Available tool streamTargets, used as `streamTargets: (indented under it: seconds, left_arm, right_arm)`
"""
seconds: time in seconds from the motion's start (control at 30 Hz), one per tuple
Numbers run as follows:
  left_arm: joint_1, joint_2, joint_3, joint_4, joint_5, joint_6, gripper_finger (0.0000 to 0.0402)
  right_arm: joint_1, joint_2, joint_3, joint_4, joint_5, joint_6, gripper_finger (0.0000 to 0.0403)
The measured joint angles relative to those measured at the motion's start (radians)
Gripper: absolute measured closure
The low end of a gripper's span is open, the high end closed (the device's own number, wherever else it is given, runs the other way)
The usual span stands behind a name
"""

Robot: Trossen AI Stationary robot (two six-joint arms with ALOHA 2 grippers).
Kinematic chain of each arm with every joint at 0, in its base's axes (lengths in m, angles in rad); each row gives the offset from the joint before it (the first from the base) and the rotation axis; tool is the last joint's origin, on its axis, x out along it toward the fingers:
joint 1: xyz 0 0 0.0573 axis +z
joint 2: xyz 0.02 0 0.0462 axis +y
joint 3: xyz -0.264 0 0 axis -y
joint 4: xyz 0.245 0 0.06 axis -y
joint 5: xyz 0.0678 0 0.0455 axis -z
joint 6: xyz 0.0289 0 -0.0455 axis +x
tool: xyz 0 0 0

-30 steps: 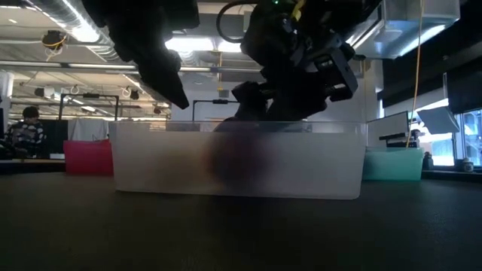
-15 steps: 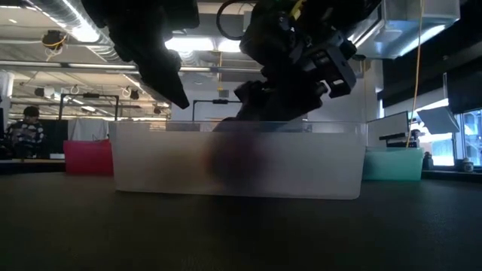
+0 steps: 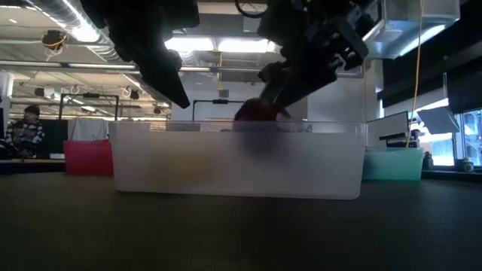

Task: Sort produce into baskets
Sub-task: Put the apple into the blue bin

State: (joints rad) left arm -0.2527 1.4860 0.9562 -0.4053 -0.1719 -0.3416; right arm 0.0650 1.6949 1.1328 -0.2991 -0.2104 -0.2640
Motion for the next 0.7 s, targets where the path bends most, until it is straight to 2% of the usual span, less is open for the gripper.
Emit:
streamTargets:
  seconds: [0.3, 0.7]
  left_arm:
    - [0.0, 0.0, 0.0, 0.005, -0.002, -0.007, 0.0108]
    - [0.0, 0.0, 0.0, 0.006, -0.001, -0.026, 0.0108]
  right_arm:
    - [-0.01, -0.127, 0.001, -0.127, 0.034, 0.032, 0.0174]
    - [-0.191, -0.289, 0.004, -0.329, 0.034, 0.061, 0.0175]
